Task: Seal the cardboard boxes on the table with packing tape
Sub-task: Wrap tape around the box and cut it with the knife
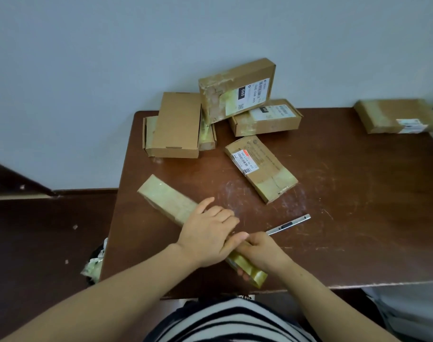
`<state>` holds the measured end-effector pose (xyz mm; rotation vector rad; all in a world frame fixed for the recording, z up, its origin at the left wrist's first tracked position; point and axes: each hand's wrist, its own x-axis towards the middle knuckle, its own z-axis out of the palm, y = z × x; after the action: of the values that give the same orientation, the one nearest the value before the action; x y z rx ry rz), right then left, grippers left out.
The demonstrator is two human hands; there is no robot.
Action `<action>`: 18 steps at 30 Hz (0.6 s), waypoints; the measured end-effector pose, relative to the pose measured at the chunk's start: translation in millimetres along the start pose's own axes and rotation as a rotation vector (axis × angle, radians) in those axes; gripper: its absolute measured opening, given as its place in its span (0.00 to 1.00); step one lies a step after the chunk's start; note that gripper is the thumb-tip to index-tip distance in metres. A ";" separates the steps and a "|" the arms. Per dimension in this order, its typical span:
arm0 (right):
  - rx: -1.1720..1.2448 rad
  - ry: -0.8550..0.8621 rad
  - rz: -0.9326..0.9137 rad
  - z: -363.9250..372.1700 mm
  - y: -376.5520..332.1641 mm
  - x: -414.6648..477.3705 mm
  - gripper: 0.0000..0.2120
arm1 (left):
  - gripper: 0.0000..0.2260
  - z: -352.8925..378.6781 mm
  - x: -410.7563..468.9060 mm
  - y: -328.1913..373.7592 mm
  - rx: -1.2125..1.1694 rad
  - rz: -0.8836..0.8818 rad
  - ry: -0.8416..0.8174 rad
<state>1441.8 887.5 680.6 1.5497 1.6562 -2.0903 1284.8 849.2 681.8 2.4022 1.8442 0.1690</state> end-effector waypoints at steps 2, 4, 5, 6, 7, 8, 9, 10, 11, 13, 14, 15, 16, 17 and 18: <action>0.035 0.006 0.002 6.0 0.4 -0.1 0.16 | 0.22 -3.2 3.6 -9.1 0.004 0.110 0.009; 0.091 0.021 0.000 14.0 2.6 1.2 0.17 | 0.21 -0.2 2.1 -15.5 0.063 0.197 0.049; 0.117 0.028 0.000 16.5 3.0 2.4 0.17 | 0.20 0.9 0.7 -16.8 0.069 0.216 0.073; 0.136 0.032 0.009 17.7 2.6 3.1 0.17 | 0.19 0.3 0.6 -16.6 0.059 0.216 0.083; 0.155 0.036 0.020 18.4 3.0 4.1 0.16 | 0.19 0.6 1.4 -16.5 0.050 0.213 0.102; 0.171 0.037 0.029 19.3 3.9 4.5 0.16 | 0.19 1.4 2.5 -17.4 0.055 0.220 0.116; 0.181 0.029 0.033 19.8 4.8 3.9 0.16 | 0.19 3.4 1.9 -18.0 0.081 0.235 0.140; 0.187 0.020 0.033 19.9 4.9 3.0 0.15 | 0.19 4.8 -0.2 -17.4 0.104 0.251 0.156; 0.192 0.011 0.031 19.7 4.8 2.3 0.14 | 0.19 5.3 -2.2 -16.1 0.115 0.261 0.195; 0.237 -0.003 0.027 20.1 3.7 2.5 0.12 | 0.19 5.1 -3.2 -14.0 0.113 0.220 0.298; 0.287 -0.015 0.028 21.2 3.0 2.4 0.11 | 0.19 6.9 -3.7 -13.0 0.132 0.182 0.337; 0.360 -0.037 0.028 23.4 2.3 2.7 0.11 | 0.18 8.3 -5.1 -12.1 0.152 0.141 0.363; 0.440 -0.064 0.026 26.4 1.3 3.1 0.10 | 0.18 6.6 -6.3 -12.3 0.155 0.100 0.370; 0.509 -0.096 0.017 29.7 -0.4 3.3 0.10 | 0.19 4.4 -6.5 -14.6 0.124 0.058 0.387; 0.552 -0.129 0.006 33.0 -2.1 3.1 0.10 | 0.20 1.5 -7.0 -17.2 0.046 0.003 0.399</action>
<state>1417.6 865.0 677.2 1.4789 1.0804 -2.7309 1266.8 846.9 677.5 2.5464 2.0139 0.6564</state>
